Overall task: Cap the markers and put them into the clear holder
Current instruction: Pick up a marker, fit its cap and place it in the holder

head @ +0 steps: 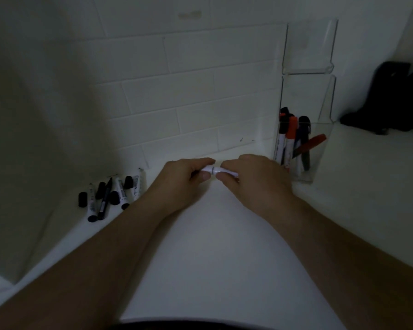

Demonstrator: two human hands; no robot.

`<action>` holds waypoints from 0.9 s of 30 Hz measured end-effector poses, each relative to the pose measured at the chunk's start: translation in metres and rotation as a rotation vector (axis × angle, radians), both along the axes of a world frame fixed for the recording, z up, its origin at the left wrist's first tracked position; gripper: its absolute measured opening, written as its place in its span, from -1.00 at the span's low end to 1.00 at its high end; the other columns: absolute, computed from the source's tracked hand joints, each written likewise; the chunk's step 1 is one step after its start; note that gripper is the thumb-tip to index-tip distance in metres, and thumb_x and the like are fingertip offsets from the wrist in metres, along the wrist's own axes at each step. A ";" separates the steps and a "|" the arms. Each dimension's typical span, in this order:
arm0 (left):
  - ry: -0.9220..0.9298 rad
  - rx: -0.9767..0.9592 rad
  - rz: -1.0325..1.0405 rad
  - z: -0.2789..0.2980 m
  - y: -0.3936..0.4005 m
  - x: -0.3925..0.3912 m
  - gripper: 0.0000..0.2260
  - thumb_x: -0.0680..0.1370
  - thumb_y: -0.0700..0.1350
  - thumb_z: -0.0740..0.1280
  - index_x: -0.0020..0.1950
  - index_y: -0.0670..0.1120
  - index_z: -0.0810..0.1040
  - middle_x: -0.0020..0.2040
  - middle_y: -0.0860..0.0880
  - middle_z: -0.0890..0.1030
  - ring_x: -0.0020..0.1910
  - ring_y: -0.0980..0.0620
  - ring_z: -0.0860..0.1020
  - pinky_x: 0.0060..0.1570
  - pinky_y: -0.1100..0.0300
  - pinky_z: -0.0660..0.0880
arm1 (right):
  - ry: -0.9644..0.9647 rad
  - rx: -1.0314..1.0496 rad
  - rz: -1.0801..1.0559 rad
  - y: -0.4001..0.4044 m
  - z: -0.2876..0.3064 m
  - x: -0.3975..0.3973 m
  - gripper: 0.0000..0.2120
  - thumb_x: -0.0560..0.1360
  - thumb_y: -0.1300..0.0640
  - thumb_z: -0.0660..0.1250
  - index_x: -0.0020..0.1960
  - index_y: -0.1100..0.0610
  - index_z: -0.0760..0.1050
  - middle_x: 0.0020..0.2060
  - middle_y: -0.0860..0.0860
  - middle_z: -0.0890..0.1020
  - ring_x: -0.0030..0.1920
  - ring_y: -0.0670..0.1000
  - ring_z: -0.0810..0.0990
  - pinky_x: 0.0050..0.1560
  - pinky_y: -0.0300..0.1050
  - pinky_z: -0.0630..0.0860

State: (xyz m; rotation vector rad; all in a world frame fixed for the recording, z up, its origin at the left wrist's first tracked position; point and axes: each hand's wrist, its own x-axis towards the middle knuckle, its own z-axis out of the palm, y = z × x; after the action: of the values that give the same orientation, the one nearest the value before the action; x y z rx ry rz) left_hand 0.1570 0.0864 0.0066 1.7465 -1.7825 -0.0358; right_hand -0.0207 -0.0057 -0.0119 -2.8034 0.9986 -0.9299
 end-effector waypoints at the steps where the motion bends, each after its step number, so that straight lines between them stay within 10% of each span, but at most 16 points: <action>1: -0.036 0.005 0.007 -0.002 -0.001 0.000 -0.75 0.61 -0.18 0.33 0.26 0.00 0.62 0.10 0.18 0.60 0.08 0.20 0.55 0.02 0.48 0.35 | -0.003 -0.008 0.003 -0.001 0.000 0.001 -0.36 0.54 -0.35 -0.17 -0.05 -0.04 0.61 -0.26 0.00 0.54 -0.22 0.07 0.52 -0.19 0.09 0.51; 6: -0.169 -0.021 0.028 -0.005 -0.007 -0.003 -0.87 0.56 -0.26 0.30 -0.03 -0.09 0.63 -0.18 -0.07 0.65 -0.19 -0.06 0.57 -0.14 0.10 0.41 | -0.061 -0.124 -0.005 0.007 0.000 -0.002 -0.49 0.59 -0.32 -0.04 -0.25 -0.04 0.49 -0.37 -0.06 0.40 -0.36 0.02 0.44 -0.38 0.02 0.44; 15: -0.143 -0.094 -0.022 -0.007 -0.005 -0.005 -0.83 0.54 -0.28 0.30 -0.01 -0.06 0.64 -0.18 -0.04 0.65 -0.18 -0.01 0.57 -0.11 0.08 0.45 | -0.035 -0.158 0.001 0.010 0.002 -0.006 -0.58 0.65 -0.29 0.04 -0.15 -0.07 0.49 -0.33 -0.08 0.45 -0.34 -0.03 0.46 -0.39 -0.05 0.39; 20: 0.067 -0.078 -0.025 -0.004 -0.002 -0.015 -0.86 0.59 -0.13 0.33 0.08 0.02 0.64 -0.07 0.08 0.69 -0.09 0.13 0.60 -0.02 0.20 0.50 | -0.009 0.010 0.111 0.015 0.016 -0.012 -0.47 0.61 -0.33 -0.05 0.12 -0.02 0.56 -0.14 -0.03 0.63 -0.15 0.01 0.58 -0.18 -0.04 0.47; 24: 0.522 -0.143 -0.021 0.004 0.002 -0.024 -0.84 0.62 0.00 0.31 -0.10 0.02 0.63 -0.26 0.07 0.65 -0.29 0.18 0.57 -0.21 0.20 0.49 | -0.287 0.441 0.219 0.025 0.026 -0.011 -0.76 0.68 -0.03 0.15 0.26 -0.09 0.54 -0.20 -0.06 0.62 -0.24 -0.12 0.55 -0.21 -0.18 0.48; 27: 0.370 -0.108 -0.061 0.001 0.005 -0.032 -0.74 0.65 0.05 0.22 -0.16 0.03 0.60 -0.31 0.07 0.63 -0.32 0.13 0.54 -0.19 0.14 0.47 | -0.508 0.513 0.218 0.033 0.048 -0.007 -0.81 0.69 0.06 0.17 0.19 -0.01 0.54 -0.26 -0.03 0.58 -0.35 -0.14 0.43 -0.34 -0.30 0.38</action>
State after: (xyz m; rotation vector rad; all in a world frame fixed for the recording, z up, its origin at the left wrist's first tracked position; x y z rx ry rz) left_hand 0.1249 0.0912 0.0071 1.4969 -1.5355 -0.2663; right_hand -0.0278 0.0270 0.0360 -2.0570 0.7102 -1.0864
